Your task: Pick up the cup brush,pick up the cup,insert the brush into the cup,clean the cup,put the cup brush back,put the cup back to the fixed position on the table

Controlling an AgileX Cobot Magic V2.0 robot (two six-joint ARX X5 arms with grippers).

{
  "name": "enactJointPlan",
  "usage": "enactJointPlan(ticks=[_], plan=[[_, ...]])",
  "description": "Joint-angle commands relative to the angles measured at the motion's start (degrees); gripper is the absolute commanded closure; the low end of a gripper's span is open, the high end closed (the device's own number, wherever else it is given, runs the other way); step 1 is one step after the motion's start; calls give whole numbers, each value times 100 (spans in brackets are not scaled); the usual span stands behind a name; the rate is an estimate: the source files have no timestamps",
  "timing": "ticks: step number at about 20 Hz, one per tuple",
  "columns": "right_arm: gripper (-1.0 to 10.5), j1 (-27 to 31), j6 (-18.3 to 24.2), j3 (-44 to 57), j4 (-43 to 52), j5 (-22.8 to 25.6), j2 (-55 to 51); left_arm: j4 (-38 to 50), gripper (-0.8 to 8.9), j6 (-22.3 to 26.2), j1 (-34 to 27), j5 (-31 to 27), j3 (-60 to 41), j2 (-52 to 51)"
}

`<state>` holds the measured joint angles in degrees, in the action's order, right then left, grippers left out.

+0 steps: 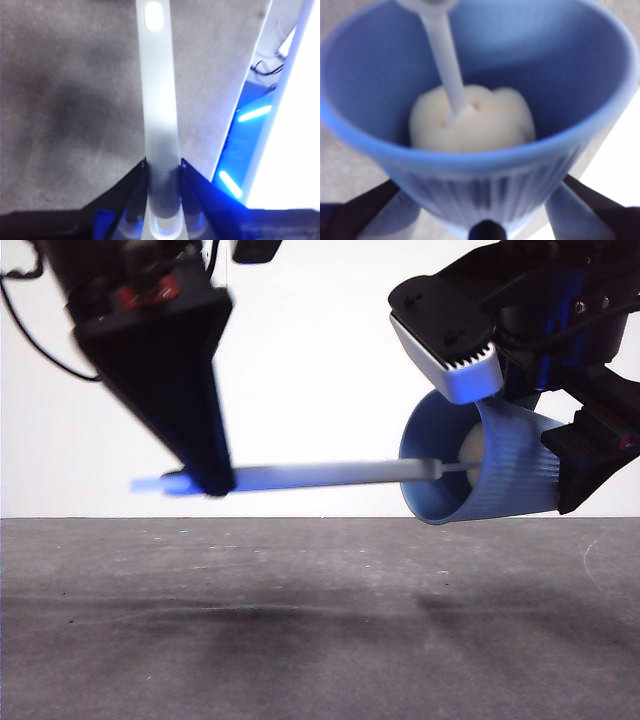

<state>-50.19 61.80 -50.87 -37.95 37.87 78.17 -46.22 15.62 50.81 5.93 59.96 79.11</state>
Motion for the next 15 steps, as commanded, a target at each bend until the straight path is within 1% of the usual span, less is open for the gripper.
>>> enactJointPlan(ticks=[1, 2, 4, 6, 7, 9, 11, 13, 15], plan=[[964, -177, 94, 11, 195, -129, 61, 273, 822, -68, 59, 173, 450, 144], [964, -243, 87, 11, 212, -122, 61, 254, 822, -70, 59, 170, 601, 164], [964, -313, -7, 11, 184, 122, 61, -109, 822, -70, 59, 109, 739, 164], [964, -315, -33, 11, 127, 326, 59, -765, 822, -44, 0, -326, 750, 162], [964, -315, -55, 11, 118, 337, 59, -1113, 821, -20, -57, -433, 750, 162], [964, -310, -168, 11, 120, 323, 59, -1714, 821, 46, -92, -433, 748, 90], [964, -310, -199, 11, 118, 323, 59, -1864, 821, 28, -92, -431, 748, -225], [964, -306, -197, 11, 122, 321, 57, -2299, 821, 2, -92, -450, 748, -573], [964, -306, -199, 11, 129, 295, 57, -2540, 821, 2, -92, -446, 748, -839]])
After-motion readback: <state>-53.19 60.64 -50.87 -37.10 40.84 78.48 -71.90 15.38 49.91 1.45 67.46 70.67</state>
